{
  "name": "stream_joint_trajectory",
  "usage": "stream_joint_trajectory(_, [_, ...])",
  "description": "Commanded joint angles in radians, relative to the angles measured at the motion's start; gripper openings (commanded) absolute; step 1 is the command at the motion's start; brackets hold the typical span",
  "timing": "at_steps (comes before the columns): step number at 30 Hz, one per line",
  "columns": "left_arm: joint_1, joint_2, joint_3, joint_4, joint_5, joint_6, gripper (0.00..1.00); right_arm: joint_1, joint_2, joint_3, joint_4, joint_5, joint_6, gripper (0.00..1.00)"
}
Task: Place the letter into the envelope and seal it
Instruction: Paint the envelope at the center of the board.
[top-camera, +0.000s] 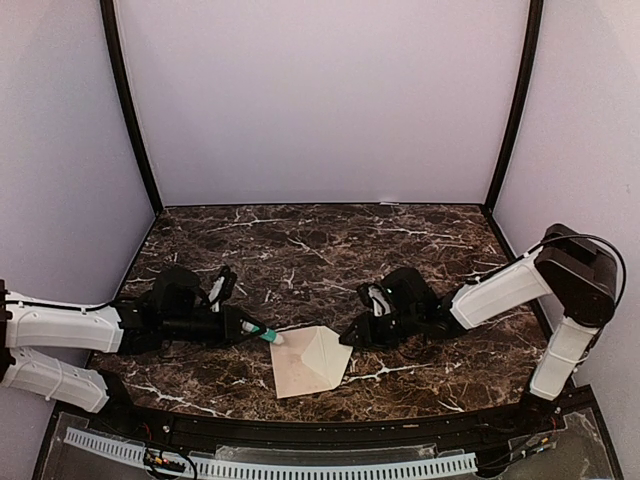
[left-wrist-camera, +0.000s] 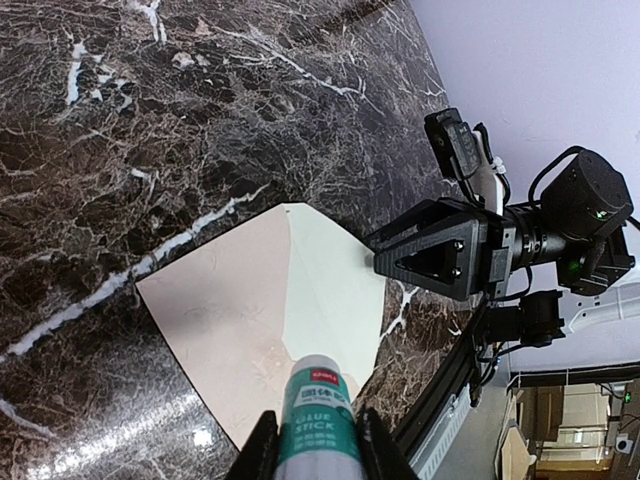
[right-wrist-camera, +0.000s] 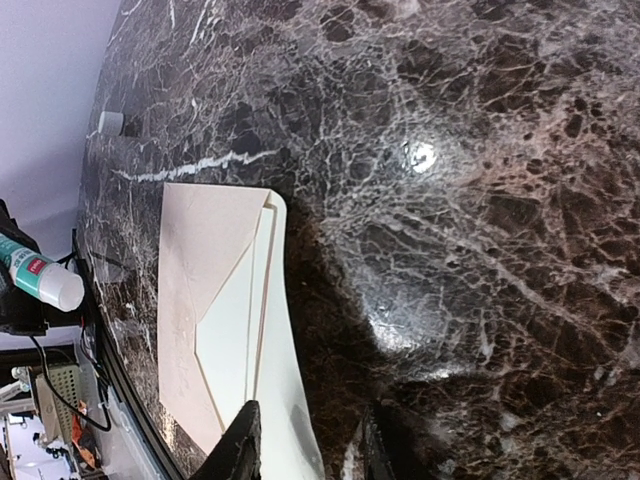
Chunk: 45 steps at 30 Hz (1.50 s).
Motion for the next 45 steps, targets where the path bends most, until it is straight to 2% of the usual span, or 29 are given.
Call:
stream_joint_trajectory(1, [-0.004,0.011,0.004,0.024,0.008,0.009,0.00,0.015,0.029,-0.011,0.061,-0.030,0.021,0.30])
stream_joint_trajectory(4, [-0.005,0.025,0.010,0.013,-0.006,0.017,0.00,0.022,0.041,-0.004,0.064,-0.027,0.032,0.22])
stream_joint_trajectory(9, [-0.023,0.052,0.036,-0.034,-0.064,0.047,0.00,0.024,0.036,-0.003,0.058,-0.009,0.046,0.00])
stream_joint_trajectory(15, [-0.051,0.092,0.055,-0.029,-0.114,0.069,0.00,0.027,0.031,0.002,0.033,0.011,0.042,0.00])
stream_joint_trajectory(27, [-0.073,0.204,0.105,0.020,-0.094,0.087,0.00,0.036,0.036,0.025,-0.004,0.030,0.030,0.00])
stream_joint_trajectory(45, [-0.099,0.299,0.173,-0.064,-0.088,0.129,0.00,0.041,0.045,0.037,-0.025,0.044,0.025,0.00])
